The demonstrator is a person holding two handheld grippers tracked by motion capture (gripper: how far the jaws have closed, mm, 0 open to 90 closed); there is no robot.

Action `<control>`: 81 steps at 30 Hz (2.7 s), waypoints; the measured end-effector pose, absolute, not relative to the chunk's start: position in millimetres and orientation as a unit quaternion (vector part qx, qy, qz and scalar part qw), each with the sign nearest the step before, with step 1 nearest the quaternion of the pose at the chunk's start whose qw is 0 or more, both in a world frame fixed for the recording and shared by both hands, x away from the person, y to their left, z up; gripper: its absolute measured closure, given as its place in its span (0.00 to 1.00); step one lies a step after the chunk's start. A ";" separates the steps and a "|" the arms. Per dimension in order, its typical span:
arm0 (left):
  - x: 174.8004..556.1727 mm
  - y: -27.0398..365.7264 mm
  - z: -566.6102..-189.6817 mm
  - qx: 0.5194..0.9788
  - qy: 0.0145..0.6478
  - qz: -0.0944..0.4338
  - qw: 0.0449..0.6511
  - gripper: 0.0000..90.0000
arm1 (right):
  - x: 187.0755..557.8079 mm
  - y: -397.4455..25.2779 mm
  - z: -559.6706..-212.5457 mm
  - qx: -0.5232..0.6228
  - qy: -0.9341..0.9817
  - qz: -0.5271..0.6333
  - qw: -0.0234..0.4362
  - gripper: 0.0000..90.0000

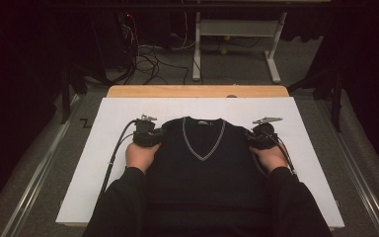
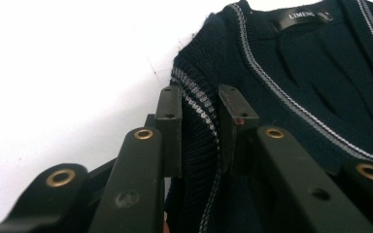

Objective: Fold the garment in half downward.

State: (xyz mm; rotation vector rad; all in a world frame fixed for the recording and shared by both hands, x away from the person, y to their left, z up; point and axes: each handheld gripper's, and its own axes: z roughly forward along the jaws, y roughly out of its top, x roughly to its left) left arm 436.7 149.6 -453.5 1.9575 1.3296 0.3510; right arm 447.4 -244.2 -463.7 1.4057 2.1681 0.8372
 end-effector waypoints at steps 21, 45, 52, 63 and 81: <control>439.3 177.1 -383.1 0.697 0.512 0.220 0.451 0.78 | 439.5 -254.7 -375.5 0.463 0.724 0.385 0.336 0.87; 416.8 181.2 -381.7 0.710 0.490 0.212 0.459 0.78 | 421.9 -253.8 -371.8 0.439 0.715 0.409 0.359 0.87; 385.4 188.8 -388.9 0.715 0.476 0.206 0.468 0.78 | 391.4 -258.1 -379.9 0.428 0.713 0.435 0.346 0.87; 328.0 198.6 -417.4 0.728 0.447 0.203 0.479 0.78 | 339.0 -264.3 -396.5 0.390 0.727 0.449 0.343 0.87; 274.5 204.4 -443.0 0.754 0.420 0.168 0.477 0.78 | 274.1 -277.9 -434.8 0.378 0.741 0.455 0.319 0.87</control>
